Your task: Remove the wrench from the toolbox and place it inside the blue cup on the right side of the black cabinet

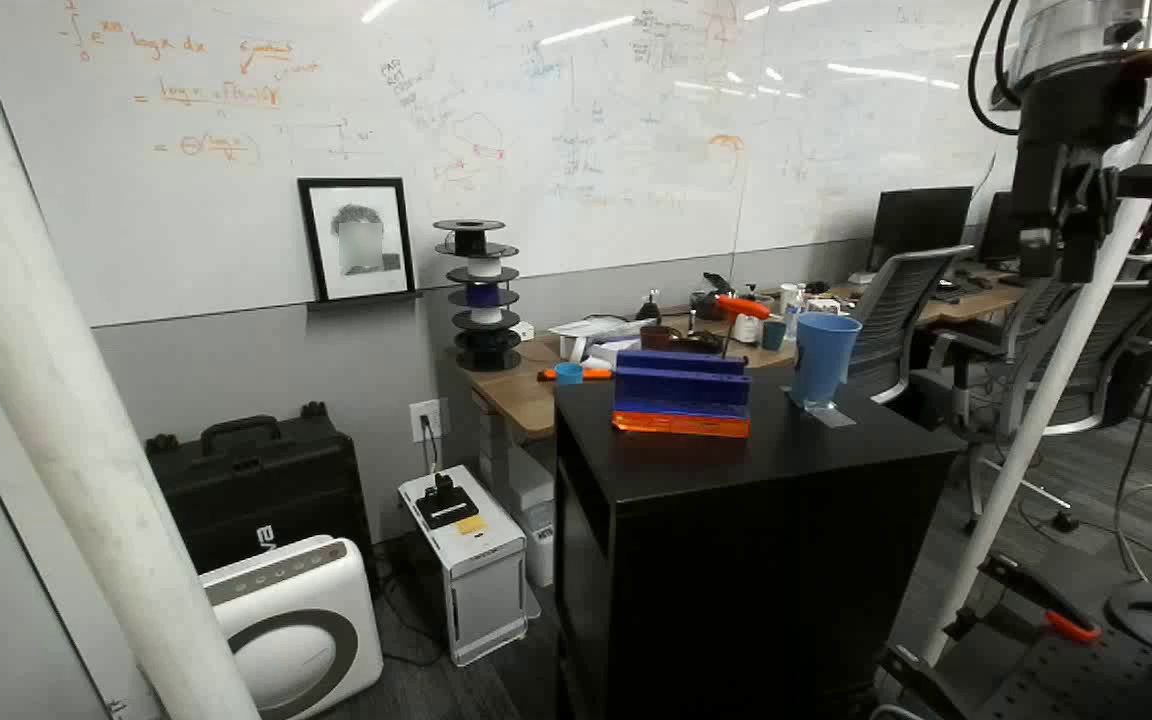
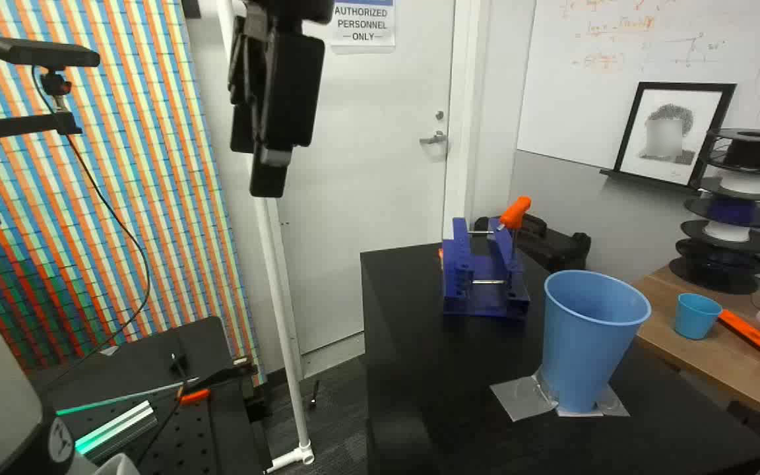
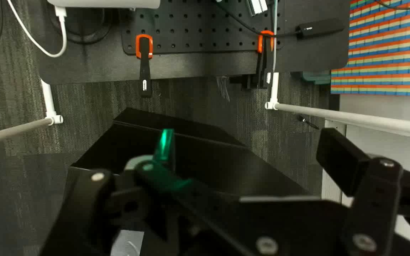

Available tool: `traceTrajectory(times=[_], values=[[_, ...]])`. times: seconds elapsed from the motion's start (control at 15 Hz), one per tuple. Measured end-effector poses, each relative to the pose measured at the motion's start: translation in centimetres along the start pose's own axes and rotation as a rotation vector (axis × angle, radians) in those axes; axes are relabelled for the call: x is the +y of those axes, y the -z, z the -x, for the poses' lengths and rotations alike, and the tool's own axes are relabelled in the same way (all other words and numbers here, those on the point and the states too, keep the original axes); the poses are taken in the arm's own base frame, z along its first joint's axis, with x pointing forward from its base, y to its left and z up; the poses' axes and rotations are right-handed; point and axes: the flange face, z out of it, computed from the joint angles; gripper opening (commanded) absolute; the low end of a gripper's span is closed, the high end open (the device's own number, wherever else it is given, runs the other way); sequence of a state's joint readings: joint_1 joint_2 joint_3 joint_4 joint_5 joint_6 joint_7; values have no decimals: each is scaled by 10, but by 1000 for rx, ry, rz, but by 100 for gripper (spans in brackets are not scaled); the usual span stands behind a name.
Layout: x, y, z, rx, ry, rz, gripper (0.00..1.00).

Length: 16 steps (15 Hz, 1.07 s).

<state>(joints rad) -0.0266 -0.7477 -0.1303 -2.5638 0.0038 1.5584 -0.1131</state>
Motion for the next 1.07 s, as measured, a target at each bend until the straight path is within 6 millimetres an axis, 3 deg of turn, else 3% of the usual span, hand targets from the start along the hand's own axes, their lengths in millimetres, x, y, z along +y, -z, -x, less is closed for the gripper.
traceTrajectory(times=[0.6, 0.87, 1.07], values=[[0, 3, -2, 27, -9, 6, 100], [-1, 23, -28, 229, -38, 81, 100], [-1, 34, -59, 330, -39, 122, 100]])
